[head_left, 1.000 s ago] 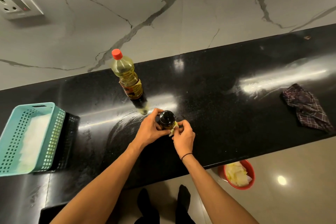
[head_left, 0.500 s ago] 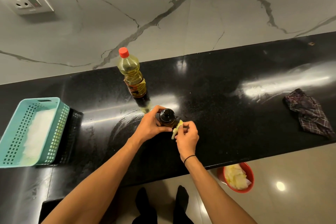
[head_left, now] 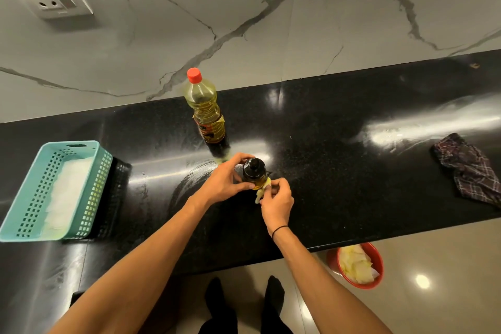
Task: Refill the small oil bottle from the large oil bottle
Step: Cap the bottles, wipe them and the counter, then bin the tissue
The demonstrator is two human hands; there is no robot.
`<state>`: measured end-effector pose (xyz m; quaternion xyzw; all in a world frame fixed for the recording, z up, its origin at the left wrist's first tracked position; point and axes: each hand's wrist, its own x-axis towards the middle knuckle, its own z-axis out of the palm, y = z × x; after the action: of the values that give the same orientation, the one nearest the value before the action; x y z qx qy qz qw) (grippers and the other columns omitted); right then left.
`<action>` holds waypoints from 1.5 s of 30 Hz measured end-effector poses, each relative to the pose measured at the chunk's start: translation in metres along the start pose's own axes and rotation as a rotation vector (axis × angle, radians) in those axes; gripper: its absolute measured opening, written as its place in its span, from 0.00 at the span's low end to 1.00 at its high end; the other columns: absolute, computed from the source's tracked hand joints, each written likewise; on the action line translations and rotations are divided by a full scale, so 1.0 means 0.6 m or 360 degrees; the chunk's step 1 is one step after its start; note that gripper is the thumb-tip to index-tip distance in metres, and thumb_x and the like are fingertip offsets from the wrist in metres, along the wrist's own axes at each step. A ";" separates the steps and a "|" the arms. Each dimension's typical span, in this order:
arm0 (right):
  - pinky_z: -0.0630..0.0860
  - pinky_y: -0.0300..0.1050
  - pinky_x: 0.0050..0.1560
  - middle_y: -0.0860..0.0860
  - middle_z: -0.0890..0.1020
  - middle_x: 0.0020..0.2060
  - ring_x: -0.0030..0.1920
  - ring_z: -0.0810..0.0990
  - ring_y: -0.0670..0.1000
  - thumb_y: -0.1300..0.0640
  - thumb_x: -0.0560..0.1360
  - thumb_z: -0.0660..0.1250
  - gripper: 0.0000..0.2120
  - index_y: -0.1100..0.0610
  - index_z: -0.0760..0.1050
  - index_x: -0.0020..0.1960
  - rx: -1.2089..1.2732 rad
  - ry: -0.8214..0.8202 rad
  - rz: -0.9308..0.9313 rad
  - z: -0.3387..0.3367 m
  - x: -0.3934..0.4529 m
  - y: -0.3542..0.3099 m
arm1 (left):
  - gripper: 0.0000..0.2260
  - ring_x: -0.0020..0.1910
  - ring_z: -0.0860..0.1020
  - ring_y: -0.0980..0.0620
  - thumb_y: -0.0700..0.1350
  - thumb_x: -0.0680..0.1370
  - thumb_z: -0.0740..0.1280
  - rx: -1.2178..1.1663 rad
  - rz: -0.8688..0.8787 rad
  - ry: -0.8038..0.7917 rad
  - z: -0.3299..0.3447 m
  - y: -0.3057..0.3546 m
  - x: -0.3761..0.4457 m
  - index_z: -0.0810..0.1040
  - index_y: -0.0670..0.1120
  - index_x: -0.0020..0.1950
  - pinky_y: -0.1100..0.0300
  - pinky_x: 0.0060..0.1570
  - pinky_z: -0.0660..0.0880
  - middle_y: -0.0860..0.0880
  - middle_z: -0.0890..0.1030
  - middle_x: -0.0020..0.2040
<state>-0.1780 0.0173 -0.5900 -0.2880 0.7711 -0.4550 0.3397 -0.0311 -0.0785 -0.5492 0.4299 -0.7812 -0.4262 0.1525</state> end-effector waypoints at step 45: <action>0.71 0.51 0.45 0.53 0.79 0.44 0.46 0.75 0.56 0.62 0.71 0.73 0.12 0.53 0.77 0.53 -0.1589 -0.0254 -0.1326 -0.046 0.093 0.028 | 0.29 0.56 0.85 0.57 0.50 0.67 0.87 -0.0006 -0.0046 0.0557 -0.118 0.074 -0.033 0.81 0.47 0.64 0.56 0.60 0.83 0.54 0.86 0.56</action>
<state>-0.2354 -0.0036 -0.6101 -0.7187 0.6859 -0.1131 0.0166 -0.0007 -0.0886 -0.4697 0.5084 -0.7357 -0.3484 0.2810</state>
